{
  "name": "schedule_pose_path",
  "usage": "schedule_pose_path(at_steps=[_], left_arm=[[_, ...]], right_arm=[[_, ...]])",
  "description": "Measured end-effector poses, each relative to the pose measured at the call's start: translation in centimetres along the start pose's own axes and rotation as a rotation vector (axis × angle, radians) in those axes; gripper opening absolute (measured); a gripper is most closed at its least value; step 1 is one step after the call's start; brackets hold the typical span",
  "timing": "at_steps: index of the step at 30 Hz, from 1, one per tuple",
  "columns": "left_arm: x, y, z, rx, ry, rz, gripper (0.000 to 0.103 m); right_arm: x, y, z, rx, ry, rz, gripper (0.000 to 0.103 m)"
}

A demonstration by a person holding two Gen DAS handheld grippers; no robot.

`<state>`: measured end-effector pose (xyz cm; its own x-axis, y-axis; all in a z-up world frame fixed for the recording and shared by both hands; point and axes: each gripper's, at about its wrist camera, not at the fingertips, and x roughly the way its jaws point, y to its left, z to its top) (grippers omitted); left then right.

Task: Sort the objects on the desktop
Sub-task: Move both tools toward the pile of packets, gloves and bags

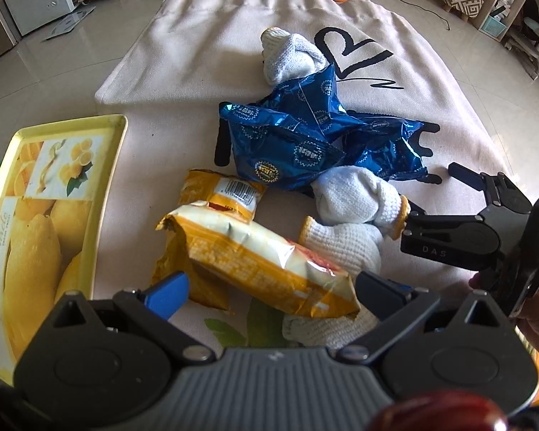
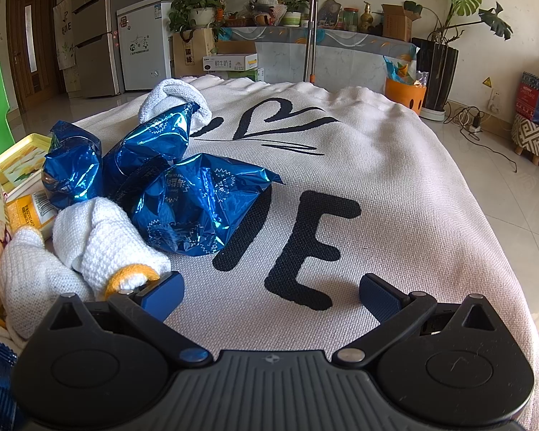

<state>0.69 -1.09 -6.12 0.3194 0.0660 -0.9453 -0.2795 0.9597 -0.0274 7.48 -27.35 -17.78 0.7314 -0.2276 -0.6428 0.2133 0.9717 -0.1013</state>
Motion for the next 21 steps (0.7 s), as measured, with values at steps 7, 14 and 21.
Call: schedule_pose_path(at_steps=[7,14,21], left_arm=[[0.0,-0.2,0.1,0.021,-0.017,0.048,0.102],[-0.2,0.0,0.1,0.013,-0.034,0.058,0.102],[-0.7,0.2,-0.2,0.013,-0.055,0.073,0.102]], right_arm=[[-0.6,-0.1,1.3,0.073,0.163,-0.074,0.103],[-2.2,-1.6,3.1,0.231,0.388,-0.14,0.103],[-8.2,-0.8,6.0,0.267,0.29,-0.269,0.103]])
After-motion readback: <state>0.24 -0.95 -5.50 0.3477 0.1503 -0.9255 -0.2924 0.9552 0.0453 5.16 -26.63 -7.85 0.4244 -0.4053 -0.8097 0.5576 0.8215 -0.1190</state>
